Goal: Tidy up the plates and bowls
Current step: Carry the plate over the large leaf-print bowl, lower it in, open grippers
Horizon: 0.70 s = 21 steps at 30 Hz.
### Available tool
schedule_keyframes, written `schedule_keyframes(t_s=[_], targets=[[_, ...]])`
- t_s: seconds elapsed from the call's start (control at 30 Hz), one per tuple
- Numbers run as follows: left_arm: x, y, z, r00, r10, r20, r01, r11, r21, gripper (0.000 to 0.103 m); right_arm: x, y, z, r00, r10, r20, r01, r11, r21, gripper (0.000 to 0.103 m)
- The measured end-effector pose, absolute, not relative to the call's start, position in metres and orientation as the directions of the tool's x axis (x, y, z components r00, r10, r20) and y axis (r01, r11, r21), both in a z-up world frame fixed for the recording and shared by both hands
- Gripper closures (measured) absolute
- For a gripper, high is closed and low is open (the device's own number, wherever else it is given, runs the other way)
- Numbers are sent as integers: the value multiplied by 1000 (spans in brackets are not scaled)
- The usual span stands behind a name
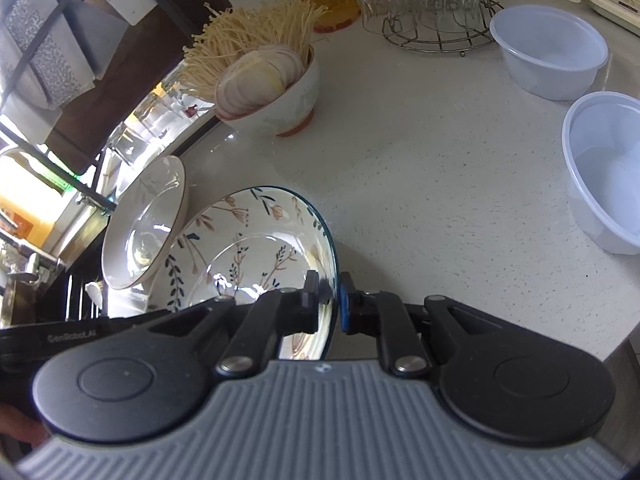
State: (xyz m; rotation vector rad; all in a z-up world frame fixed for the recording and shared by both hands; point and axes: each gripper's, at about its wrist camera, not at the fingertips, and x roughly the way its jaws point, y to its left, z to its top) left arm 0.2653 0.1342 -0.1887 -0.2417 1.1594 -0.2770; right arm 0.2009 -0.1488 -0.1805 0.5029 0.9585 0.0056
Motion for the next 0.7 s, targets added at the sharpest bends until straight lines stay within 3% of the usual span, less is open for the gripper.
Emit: schedule_keyframes(t_s=[0.1,0.33,0.4,0.43,0.7], targets=[[267,133,-188,359,-362,-861,93,931,-353,70,204,-147,-181,581,210,-787,228,886,404,87],[258,121,-173,360,-338,-869,104,941,-323,43,205,-150,-171,583,169,-795,253,892,374,85],[256,120,-170,378,-313,-872,104,950,-295,40,205,-153,-167,594,168,-787,256,888,383,68],[255,121,-169,381,-301,-874,100,953,-285,40,205,-154,-165,603,167,-780,253,887,386,65],[243,126,-155,421,-286,-861,119,958,-261,40,198,-151,-141,632,170,-756,194,910,367,65]])
